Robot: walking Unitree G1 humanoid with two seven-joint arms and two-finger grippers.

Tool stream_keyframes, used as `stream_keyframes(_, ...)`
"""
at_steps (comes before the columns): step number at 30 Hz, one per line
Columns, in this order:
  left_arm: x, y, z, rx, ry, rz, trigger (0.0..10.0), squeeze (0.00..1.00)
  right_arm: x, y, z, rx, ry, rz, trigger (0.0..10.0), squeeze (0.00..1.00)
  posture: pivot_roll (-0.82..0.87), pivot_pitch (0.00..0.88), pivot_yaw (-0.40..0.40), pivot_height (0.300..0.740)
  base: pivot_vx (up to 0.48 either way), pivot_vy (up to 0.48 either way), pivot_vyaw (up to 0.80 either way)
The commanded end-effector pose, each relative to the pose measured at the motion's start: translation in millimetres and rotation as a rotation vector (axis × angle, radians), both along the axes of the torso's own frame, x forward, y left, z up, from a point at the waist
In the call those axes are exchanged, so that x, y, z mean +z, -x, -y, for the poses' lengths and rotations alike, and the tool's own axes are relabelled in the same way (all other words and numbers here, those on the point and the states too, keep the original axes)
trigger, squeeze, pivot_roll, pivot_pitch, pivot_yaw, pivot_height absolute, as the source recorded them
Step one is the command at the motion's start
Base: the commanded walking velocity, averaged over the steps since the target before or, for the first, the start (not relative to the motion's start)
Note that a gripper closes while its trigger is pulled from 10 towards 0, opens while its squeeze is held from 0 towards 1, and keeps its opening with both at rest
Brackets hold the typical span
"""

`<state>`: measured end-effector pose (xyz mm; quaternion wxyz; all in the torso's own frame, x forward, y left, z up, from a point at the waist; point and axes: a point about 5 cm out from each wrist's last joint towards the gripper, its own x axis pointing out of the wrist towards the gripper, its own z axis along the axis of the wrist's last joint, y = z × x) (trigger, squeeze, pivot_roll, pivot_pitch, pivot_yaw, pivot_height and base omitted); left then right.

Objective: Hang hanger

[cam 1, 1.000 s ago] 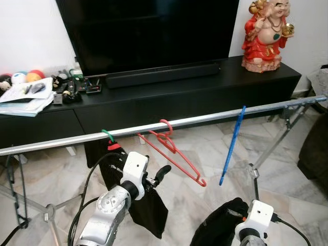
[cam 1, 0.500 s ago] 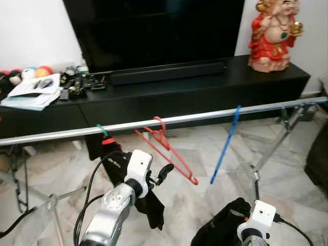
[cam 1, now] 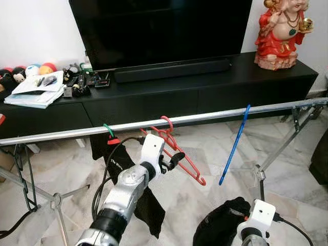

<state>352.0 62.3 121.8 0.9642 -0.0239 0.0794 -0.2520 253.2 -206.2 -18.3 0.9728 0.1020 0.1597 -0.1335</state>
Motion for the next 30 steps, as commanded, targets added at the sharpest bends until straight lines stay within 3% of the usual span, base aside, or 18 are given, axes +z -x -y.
stream_keyframes(1,5,-7.7,-0.3,0.042,0.017,-0.026,10.0,0.0,1,-1.6,-1.4,0.012,0.003,0.002,10.0,0.0,-0.03,0.052,0.061,0.74,0.0,0.0,0.0)
stream_keyframes(4,9,-14.1,0.6,0.077,0.01,-0.044,10.0,0.0,2,-2.5,-1.4,0.015,0.004,0.002,10.0,0.0,-0.03,0.052,0.057,0.74,0.0,0.0,0.0)
stream_keyframes(7,15,-25.8,-0.1,0.188,0.0,-0.12,10.0,0.0,3,-4.3,-1.4,0.021,0.007,0.004,10.0,0.0,-0.03,0.051,0.051,0.74,0.0,0.0,0.0)
stream_keyframes(12,28,-30.8,18.2,0.159,0.067,-0.15,10.0,0.0,3,-4.9,-0.9,0.025,0.009,0.004,10.0,0.0,-0.03,0.047,0.047,0.74,0.0,0.0,0.0)
stream_keyframes(15,29,-30.3,31.3,0.15,-0.016,-0.159,10.0,0.0,3,-5.1,-0.8,0.027,0.01,0.004,10.0,0.0,-0.03,0.048,0.046,0.74,0.0,0.0,0.0)
stream_keyframes(19,25,-29.4,36.2,0.2,-0.046,-0.198,10.0,0.0,3,-4.9,-0.6,0.028,0.011,0.002,10.0,0.0,-0.03,0.049,0.045,0.74,0.0,0.0,0.0)
stream_keyframes(26,19,-32.5,23.5,0.358,-0.102,-0.267,10.0,0.0,2,-4.3,-1.9,0.035,0.011,-0.005,10.0,0.0,-0.03,0.053,0.039,0.74,0.0,0.0,0.0)
stream_keyframes(30,10,-31.0,15.9,0.391,-0.134,-0.309,10.0,0.0,2,-4.9,-2.5,0.037,0.01,-0.006,10.0,0.0,-0.02,0.053,0.036,0.74,0.0,0.0,0.0)
